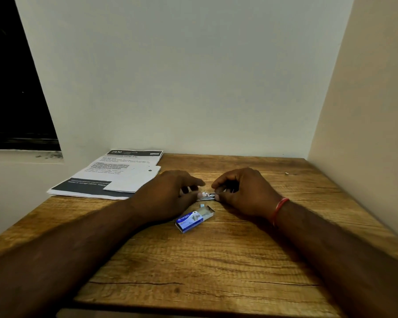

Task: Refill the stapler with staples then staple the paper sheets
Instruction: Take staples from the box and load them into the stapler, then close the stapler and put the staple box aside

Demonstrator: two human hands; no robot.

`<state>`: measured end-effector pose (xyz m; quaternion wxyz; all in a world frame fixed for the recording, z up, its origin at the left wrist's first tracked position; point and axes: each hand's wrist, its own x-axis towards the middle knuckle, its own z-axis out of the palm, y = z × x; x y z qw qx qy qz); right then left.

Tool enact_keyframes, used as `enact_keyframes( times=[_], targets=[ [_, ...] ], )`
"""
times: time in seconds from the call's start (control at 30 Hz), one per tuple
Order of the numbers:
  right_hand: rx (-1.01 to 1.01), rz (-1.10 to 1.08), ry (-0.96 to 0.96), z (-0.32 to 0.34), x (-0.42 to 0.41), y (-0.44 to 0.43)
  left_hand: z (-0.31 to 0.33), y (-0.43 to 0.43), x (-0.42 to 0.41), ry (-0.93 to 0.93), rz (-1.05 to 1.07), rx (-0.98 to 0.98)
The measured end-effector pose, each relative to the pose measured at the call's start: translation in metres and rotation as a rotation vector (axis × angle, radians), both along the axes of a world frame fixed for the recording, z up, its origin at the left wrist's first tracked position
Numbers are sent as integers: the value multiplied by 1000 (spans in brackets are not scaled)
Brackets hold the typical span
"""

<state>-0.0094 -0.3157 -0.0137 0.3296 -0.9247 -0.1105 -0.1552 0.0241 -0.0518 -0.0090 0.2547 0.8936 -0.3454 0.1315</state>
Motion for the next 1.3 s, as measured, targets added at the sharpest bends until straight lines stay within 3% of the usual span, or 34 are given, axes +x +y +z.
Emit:
enact_keyframes(
  times=[0.17,0.37,0.5,0.6,0.77,0.93,1.13,1.3],
  targets=[
    [-58,-14,98,2,-2,1,22,33,18,36,40,-53],
    [-106,11,109,1,-1,6,38,71,26,185,88,237],
    [-165,-15,81,-2,-1,7,37,64,26,161,66,227],
    [-88,-20,93,-2,-1,4,34,61,25,111,50,228],
    [252,-19,58,2,-4,4,30,53,23,43,8,46],
    [547,114,35,9,-11,10,26,33,14,141,-44,-243],
    [463,179,-61,13,-20,20,15,11,3,166,-57,-401],
    [408,200,-109,14,-24,25,16,7,-7,76,-68,-345]
  ],
)
